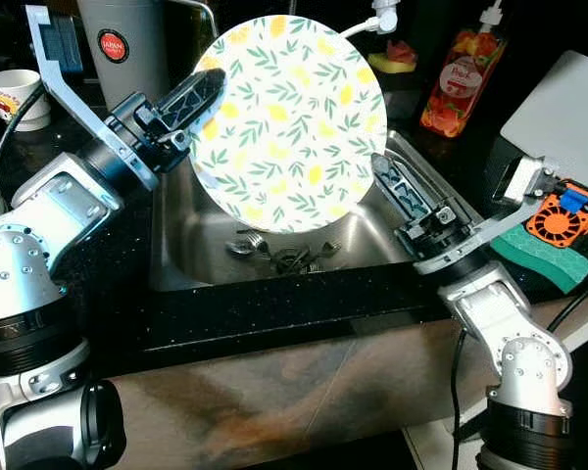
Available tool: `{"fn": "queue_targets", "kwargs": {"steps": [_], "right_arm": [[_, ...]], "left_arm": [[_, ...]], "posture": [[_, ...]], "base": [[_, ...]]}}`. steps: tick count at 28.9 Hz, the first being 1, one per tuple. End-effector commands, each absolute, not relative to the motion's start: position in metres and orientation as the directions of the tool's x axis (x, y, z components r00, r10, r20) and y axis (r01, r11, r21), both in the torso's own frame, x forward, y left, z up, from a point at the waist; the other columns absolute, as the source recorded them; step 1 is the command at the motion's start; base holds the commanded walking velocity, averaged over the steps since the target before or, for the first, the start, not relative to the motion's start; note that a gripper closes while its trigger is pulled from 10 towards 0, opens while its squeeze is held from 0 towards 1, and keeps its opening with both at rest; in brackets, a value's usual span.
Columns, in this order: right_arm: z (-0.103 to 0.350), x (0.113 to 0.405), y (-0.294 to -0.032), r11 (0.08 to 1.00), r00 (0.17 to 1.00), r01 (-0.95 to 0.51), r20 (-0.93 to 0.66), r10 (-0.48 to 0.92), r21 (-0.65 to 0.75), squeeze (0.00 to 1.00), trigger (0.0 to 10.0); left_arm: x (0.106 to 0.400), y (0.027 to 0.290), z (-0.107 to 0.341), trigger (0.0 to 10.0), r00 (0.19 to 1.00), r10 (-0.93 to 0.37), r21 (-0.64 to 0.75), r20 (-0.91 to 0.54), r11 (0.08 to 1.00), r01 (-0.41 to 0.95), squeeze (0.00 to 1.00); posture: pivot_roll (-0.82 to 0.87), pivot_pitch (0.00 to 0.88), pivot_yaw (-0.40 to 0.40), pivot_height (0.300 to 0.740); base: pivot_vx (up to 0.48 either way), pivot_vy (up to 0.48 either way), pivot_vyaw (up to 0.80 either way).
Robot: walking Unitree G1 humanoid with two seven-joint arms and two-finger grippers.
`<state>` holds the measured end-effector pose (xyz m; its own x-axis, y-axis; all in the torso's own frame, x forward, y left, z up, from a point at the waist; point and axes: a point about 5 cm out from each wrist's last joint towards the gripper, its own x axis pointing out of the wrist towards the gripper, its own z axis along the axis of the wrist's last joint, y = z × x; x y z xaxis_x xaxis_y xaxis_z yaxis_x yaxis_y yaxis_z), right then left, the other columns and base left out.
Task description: Kitchen organization
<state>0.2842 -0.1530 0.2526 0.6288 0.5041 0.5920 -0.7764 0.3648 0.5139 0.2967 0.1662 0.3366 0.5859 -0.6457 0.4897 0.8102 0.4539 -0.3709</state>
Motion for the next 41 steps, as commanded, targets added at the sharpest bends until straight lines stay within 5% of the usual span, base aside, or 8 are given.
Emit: {"fn": "queue_targets", "kwargs": {"steps": [1, 10, 26, 33, 41], "right_arm": [[0.257, 0.280, -0.148, 0.336, 0.601, -0.798, 0.608, 0.519, 0.501, 0.00, 10.0], [0.264, 0.270, -0.125, 0.213, 0.507, -0.852, 0.654, 0.561, 0.477, 0.00, 10.0], [0.298, 0.256, -0.134, 0.102, 0.394, -0.913, 0.791, 0.468, 0.394, 0.00, 10.0], [0.263, 0.287, -0.156, 0.387, 0.658, -0.753, 0.603, 0.451, 0.532, 0.00, 10.0], [0.249, 0.295, -0.176, 0.467, 0.748, -0.663, 0.539, 0.386, 0.585, 0.00, 10.0]], "left_arm": [[0.296, 0.166, 0.337, 10.0, 0.576, -0.650, -0.363, 0.496, 0.448, 0.817, 0.00], [0.297, 0.165, 0.335, 10.0, 0.576, -0.652, -0.363, 0.493, 0.448, 0.817, 0.00], [0.305, 0.167, 0.327, 10.0, 0.631, -0.633, -0.387, 0.449, 0.498, 0.776, 0.00], [0.300, 0.174, 0.338, 10.0, 0.600, -0.619, -0.372, 0.507, 0.471, 0.800, 0.00], [0.294, 0.186, 0.346, 10.0, 0.597, -0.604, -0.343, 0.528, 0.492, 0.800, 0.00]], "posture": [[0.08, 0.019, -0.045, 0.740], [0.08, 0.014, -0.047, 0.740], [0.08, 0.014, -0.046, 0.740], [0.08, 0.015, -0.047, 0.740], [0.08, 0.012, -0.047, 0.740]], "base": [[0.000, 0.000, 0.00], [0.000, 0.000, 0.00], [0.000, 0.000, 0.00], [0.000, 0.000, 0.00], [0.000, 0.000, 0.00]]}}
